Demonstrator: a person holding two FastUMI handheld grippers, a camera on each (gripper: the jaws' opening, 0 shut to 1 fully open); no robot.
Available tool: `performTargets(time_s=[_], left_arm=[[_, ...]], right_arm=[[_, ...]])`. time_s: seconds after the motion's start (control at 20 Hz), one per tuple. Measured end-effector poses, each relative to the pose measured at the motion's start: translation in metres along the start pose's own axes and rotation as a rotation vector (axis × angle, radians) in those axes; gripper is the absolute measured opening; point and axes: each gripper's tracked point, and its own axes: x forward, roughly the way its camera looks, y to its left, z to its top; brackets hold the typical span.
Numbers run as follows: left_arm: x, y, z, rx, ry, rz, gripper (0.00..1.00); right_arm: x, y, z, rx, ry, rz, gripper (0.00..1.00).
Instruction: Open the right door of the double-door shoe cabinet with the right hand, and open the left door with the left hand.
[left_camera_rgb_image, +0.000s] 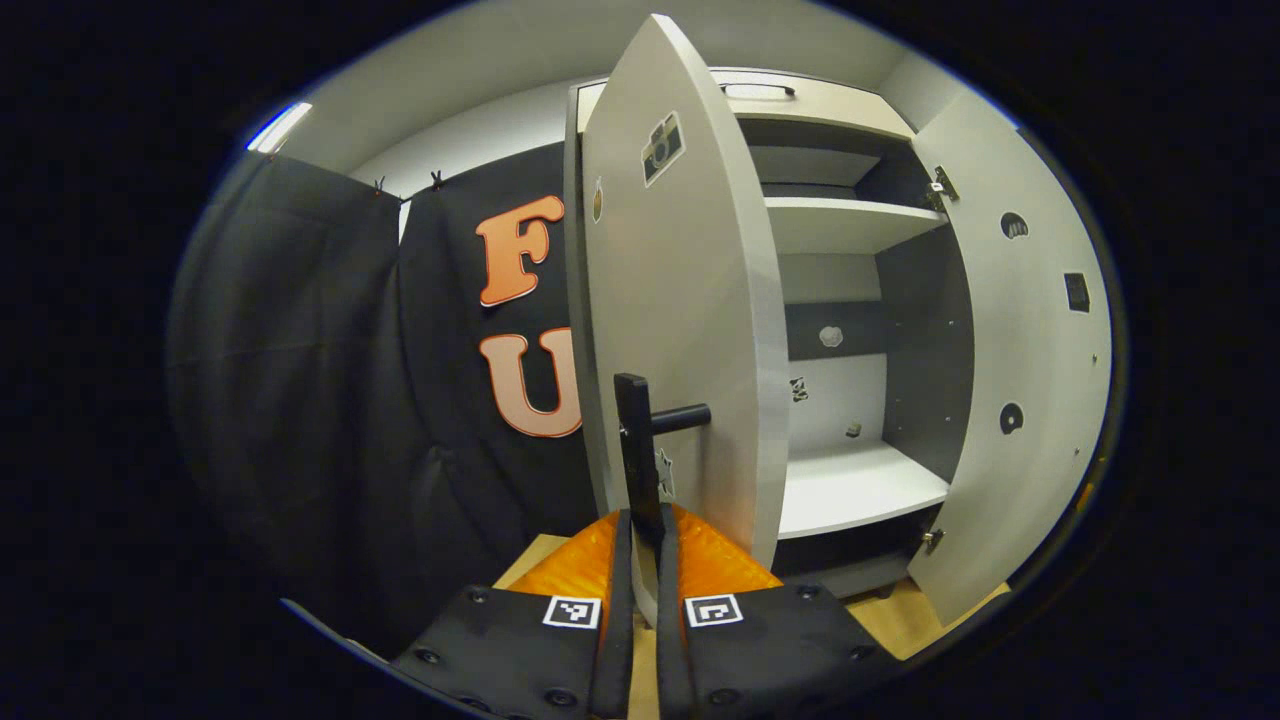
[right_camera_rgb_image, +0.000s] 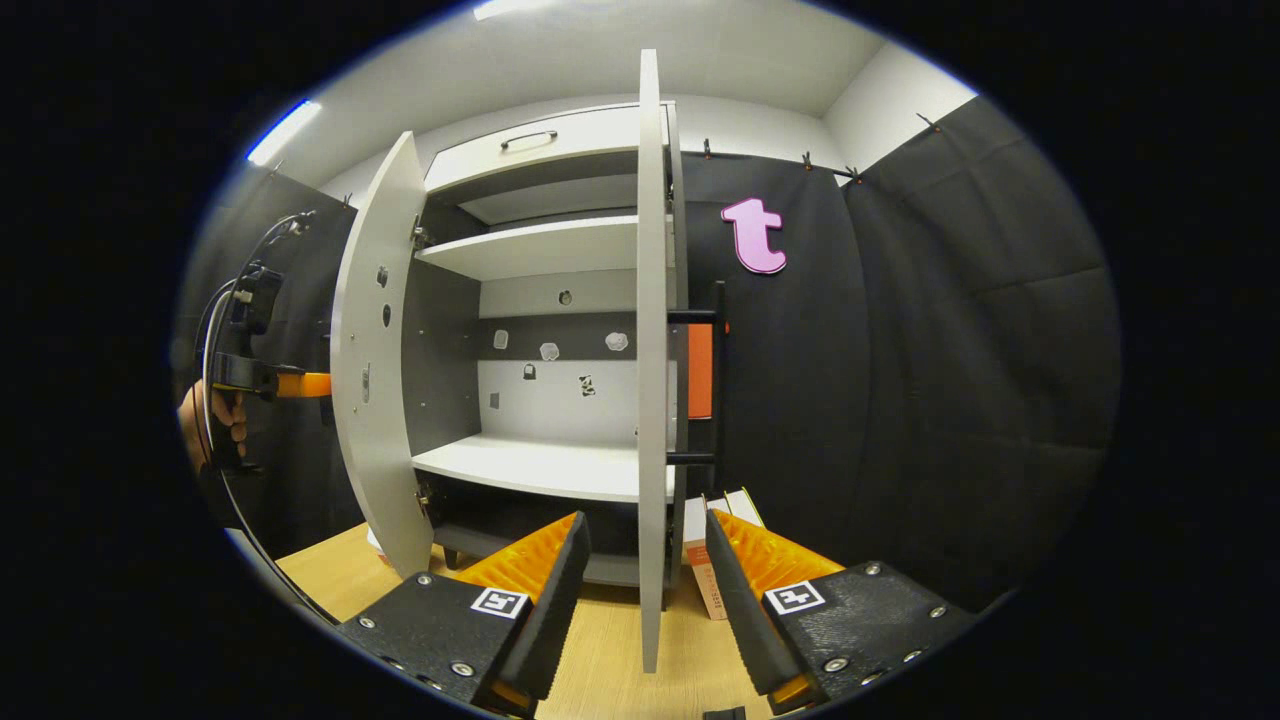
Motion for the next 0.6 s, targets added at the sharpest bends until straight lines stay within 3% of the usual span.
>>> performTargets(time_s=[0.3,0.55,0.6], left_arm=[[-0.002,0.032,-0.019,0.053,0.03,0.089,0.17],[-0.003,0.047,-0.019,0.001,0.004,0.077,0.1],[-0.004,0.047,-0.02,0.001,0.007,0.074,0.18]], right_arm=[[0.002,0.008,0.003,-0.002,-0.007,0.026,0.72],[0.006,0.018,0.01,-0.012,-0.025,0.059,0.71],[0.006,0.021,0.011,-0.013,-0.023,0.067,0.72]])
